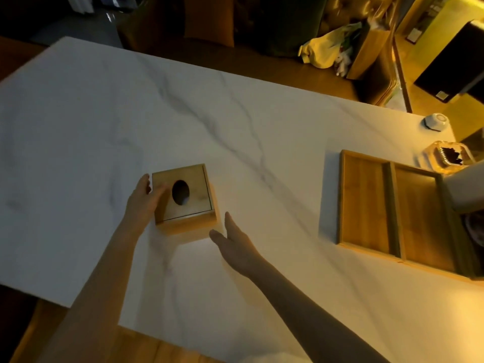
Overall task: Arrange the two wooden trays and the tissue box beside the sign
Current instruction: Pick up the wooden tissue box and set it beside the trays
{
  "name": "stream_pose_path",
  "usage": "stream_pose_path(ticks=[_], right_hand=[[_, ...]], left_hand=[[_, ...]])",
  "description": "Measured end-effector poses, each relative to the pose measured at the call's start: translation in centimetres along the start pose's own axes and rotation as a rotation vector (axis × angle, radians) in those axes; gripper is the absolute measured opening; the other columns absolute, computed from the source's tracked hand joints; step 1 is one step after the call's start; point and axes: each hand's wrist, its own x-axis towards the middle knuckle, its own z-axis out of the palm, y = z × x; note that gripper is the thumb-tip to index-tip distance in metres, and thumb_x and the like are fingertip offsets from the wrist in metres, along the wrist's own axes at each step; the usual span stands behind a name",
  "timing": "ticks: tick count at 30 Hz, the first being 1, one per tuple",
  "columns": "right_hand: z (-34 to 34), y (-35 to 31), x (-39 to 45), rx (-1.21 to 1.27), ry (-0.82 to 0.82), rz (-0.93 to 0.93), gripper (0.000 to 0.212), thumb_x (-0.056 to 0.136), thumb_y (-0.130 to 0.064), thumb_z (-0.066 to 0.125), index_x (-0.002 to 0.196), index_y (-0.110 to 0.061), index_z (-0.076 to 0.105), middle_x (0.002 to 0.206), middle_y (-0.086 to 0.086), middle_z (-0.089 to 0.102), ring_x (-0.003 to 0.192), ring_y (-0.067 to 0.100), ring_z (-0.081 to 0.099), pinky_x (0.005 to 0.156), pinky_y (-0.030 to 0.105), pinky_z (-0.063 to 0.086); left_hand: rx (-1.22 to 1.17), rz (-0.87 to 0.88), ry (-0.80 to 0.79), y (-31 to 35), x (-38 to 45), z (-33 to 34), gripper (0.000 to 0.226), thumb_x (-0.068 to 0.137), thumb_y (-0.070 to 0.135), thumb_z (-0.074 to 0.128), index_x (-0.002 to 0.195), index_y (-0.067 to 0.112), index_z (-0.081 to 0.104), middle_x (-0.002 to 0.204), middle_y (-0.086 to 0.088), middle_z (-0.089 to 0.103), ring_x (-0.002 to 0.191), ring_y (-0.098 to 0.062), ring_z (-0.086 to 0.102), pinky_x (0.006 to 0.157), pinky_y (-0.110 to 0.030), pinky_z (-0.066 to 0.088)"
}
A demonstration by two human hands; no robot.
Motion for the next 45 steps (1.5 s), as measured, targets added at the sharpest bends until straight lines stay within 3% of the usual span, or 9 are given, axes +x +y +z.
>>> stream_pose_path(ticks=[3,8,12,19,27,31,36,40,45], right_hand=[[0.8,-0.7,0.1,0.086,-0.02,0.009,0.065,0.096,-0.035,0.034,0.144,-0.018,-0.007,0.157,0.003,0.0,0.143,0.023,0.003,0.118,0.042,0.008],[1.7,-2.3,-0.1,0.227,0.005,-0.025,0.057,0.095,-0.026,0.039,0.144,-0.022,0.01,0.147,0.004,0.031,0.134,0.022,0.029,0.097,0.025,0.023],[2.3,-2.4,0.2,0.291,0.113,0.005,0.054,0.094,-0.025,0.04,0.142,-0.022,0.016,0.137,-0.005,0.038,0.13,0.021,0.034,0.096,0.028,0.027],[2.3,-2.4,0.2,0.285,0.128,-0.005,0.045,0.092,-0.028,0.043,0.134,-0.023,0.027,0.126,0.005,0.049,0.096,0.015,0.045,0.082,0.028,0.035],[-0.7,-0.9,-2.6,0.373,0.279,-0.055,0.042,0.095,-0.024,0.04,0.136,-0.023,0.032,0.11,-0.001,0.05,0.099,0.013,0.046,0.083,0.025,0.035],[-2.8,0.9,-4.4,0.291,0.417,-0.109,0.032,0.095,-0.026,0.04,0.126,-0.022,0.047,0.106,0.013,0.066,0.094,0.026,0.06,0.08,0.037,0.048],[-6.5,3.8,-6.8,0.27,0.593,-0.185,0.024,0.094,-0.03,0.043,0.109,-0.021,0.059,0.069,0.003,0.06,0.06,0.012,0.049,0.056,0.026,0.038],[-10.0,6.1,-9.4,0.304,0.763,-0.205,0.017,0.093,-0.026,0.047,0.089,-0.015,0.059,0.061,-0.013,0.044,0.055,0.004,0.04,0.051,0.019,0.028],[-13.7,8.6,-13.3,0.363,0.942,-0.18,0.023,0.092,-0.026,0.048,0.087,-0.007,0.06,0.068,0.012,0.056,0.064,0.022,0.049,0.057,0.032,0.035]], left_hand=[[-0.06,0.043,-0.008,-0.3,-0.1,0.0,0.039,0.086,0.026,0.051,0.124,0.022,0.045,0.119,0.002,0.052,0.11,-0.021,0.05,0.093,-0.038,0.042],[-0.155,0.056,-0.091,-0.2,0.4,-0.5,0.045,0.086,0.023,0.052,0.129,0.023,0.039,0.126,0.006,0.05,0.109,-0.016,0.05,0.092,-0.036,0.044],[-0.159,0.077,-0.123,0.4,0.7,-0.6,0.02,0.088,0.014,0.049,0.087,0.033,0.056,0.092,0.009,0.058,0.088,-0.012,0.055,0.075,-0.028,0.046],[-0.139,0.062,-0.141,0.2,0.7,-0.2,0.028,0.087,0.017,0.05,0.115,0.02,0.053,0.11,-0.004,0.06,0.107,-0.022,0.055,0.094,-0.04,0.045],[-0.061,0.089,-0.134,2.7,-0.9,2.9,0.048,0.085,0.023,0.055,0.131,0.024,0.041,0.132,-0.006,0.052,0.116,-0.023,0.052,0.098,-0.037,0.044],[0.027,0.181,-0.132,4.6,-2.7,5.5,0.041,0.085,0.025,0.054,0.124,0.019,0.046,0.123,-0.011,0.058,0.114,-0.027,0.053,0.097,-0.04,0.043],[0.025,0.338,-0.162,8.2,-6.4,9.4,0.019,0.087,0.018,0.052,0.104,0.011,0.05,0.087,-0.001,0.059,0.092,-0.022,0.054,0.07,-0.023,0.045],[0.053,0.474,-0.212,10.7,-9.4,12.7,0.024,0.086,0.02,0.055,0.109,0.014,0.05,0.097,0.0,0.059,0.093,-0.018,0.054,0.074,-0.024,0.045],[0.078,0.587,-0.314,12.4,-12.8,17.4,0.038,0.078,0.039,0.058,0.105,0.013,0.052,0.103,-0.002,0.065,0.094,-0.016,0.057,0.07,-0.016,0.044]])
